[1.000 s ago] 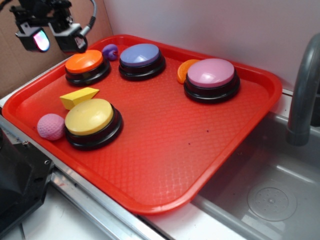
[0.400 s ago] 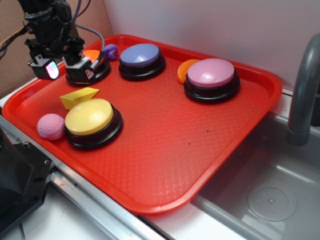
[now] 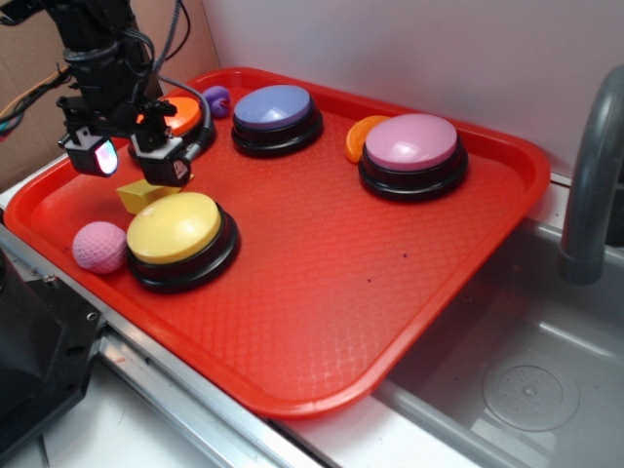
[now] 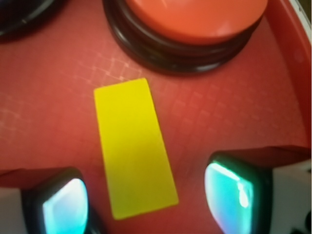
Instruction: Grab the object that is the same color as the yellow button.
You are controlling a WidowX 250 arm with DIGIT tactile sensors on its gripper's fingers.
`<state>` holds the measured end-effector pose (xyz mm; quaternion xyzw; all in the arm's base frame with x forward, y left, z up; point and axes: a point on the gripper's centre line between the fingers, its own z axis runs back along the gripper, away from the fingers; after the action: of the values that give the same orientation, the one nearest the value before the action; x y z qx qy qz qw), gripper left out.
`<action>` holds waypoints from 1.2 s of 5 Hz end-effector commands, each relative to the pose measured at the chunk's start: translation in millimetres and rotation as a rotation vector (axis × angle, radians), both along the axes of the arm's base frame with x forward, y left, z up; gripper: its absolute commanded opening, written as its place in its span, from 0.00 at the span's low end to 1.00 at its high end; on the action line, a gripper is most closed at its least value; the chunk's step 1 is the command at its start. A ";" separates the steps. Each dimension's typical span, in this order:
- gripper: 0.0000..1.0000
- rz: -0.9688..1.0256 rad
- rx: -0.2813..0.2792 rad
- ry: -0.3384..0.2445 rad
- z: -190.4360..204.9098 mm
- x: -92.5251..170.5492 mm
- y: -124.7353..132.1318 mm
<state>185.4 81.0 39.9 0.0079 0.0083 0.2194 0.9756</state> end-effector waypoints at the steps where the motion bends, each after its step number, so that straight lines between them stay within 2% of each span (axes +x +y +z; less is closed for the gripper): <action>1: 1.00 -0.005 0.001 0.007 -12.9 1.9 -2.9; 3: 1.00 0.042 -0.001 0.027 -19.7 0.6 0.5; 4: 0.08 0.104 -0.005 0.046 -20.8 -1.4 3.5; 5: 0.00 0.128 -0.009 0.040 -17.1 -2.0 4.3; 6: 0.00 0.143 0.021 0.023 -3.6 2.7 1.8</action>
<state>179.5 78.7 24.1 0.0180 0.0503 0.2890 0.9558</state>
